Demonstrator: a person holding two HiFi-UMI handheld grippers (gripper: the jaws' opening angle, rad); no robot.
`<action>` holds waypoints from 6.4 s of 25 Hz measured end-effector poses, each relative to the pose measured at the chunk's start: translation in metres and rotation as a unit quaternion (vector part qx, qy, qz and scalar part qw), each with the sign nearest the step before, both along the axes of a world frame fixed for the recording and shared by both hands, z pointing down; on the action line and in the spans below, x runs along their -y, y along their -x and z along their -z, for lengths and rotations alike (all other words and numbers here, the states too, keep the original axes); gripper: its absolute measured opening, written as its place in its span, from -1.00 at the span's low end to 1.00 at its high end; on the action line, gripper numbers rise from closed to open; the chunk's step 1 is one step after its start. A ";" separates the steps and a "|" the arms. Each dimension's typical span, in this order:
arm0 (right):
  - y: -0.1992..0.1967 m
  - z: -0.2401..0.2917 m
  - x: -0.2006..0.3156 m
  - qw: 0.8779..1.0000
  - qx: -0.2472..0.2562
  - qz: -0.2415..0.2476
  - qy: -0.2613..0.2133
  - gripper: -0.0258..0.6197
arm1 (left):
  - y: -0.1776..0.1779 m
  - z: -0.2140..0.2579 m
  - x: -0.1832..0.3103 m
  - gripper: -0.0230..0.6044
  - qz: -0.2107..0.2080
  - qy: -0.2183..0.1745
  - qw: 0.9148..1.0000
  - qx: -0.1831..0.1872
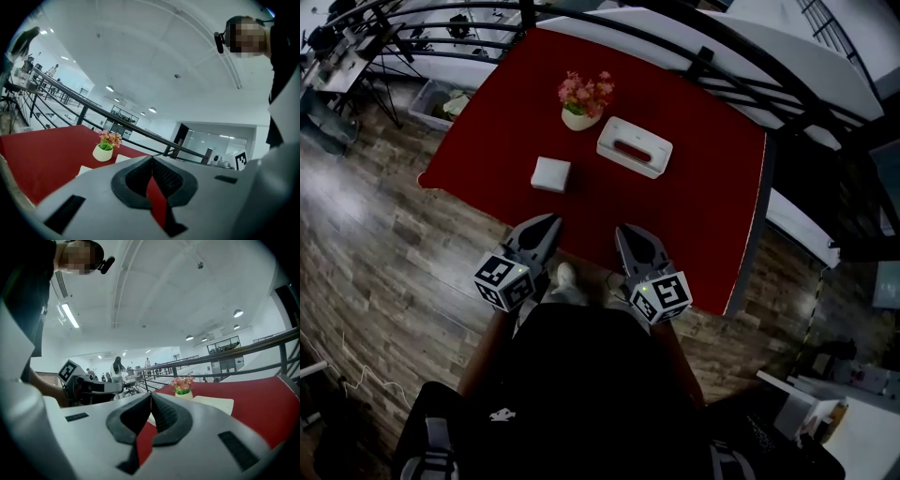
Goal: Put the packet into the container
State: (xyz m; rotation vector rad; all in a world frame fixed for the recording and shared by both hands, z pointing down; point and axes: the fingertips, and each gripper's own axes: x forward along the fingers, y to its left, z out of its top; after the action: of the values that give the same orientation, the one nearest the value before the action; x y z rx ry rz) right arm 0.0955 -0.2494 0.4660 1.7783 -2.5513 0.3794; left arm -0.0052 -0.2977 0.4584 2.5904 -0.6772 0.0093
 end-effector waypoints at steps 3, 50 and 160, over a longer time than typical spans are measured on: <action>-0.001 -0.009 0.014 1.000 -0.007 -0.009 0.011 -0.85 | 0.001 -0.010 0.018 -0.90 -0.005 0.014 1.000 -0.007; 0.099 -0.230 0.207 0.810 -0.343 0.402 0.255 0.50 | 0.060 -0.041 0.067 -0.90 0.191 0.068 0.978 0.048; -0.098 -0.028 0.142 0.989 -0.104 0.091 0.060 -0.29 | -0.101 -0.018 0.068 -0.90 -0.017 0.014 0.999 0.030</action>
State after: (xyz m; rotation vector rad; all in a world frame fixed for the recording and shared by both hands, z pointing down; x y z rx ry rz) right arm 0.1939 -0.3912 0.4944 1.4464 -2.4618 0.3170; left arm 0.0961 -0.3656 0.4764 2.5824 -0.6502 0.1062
